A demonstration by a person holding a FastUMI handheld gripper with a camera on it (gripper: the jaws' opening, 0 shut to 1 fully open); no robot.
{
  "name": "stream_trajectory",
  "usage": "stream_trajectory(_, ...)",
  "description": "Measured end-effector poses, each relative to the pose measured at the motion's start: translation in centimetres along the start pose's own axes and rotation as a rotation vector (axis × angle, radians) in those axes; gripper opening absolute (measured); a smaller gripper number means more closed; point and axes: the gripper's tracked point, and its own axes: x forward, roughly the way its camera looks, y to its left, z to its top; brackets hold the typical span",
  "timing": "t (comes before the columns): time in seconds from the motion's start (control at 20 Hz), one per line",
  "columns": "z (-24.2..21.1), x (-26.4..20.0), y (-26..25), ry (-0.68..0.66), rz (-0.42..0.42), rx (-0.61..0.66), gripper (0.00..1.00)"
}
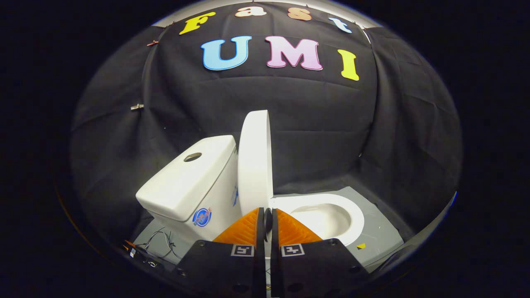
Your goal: Open the toilet lid.
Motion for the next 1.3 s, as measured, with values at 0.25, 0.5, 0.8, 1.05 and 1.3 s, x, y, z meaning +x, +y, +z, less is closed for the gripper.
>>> stream_trajectory(0.25,-0.1,0.3,3.7,-0.007,0.041,-0.090,0.09)
stream_trajectory(0.5,-0.3,0.2,6.4,-0.017,0.041,-0.162,0.09)
stream_trajectory(0.8,-0.3,0.3,6.7,-0.036,0.003,-0.217,0.09)
stream_trajectory(1.05,-0.1,0.3,6.4,-0.049,-0.002,-0.220,0.15)
stream_trajectory(1.3,-0.7,0.0,7.5,-0.030,0.069,-0.238,0.70)
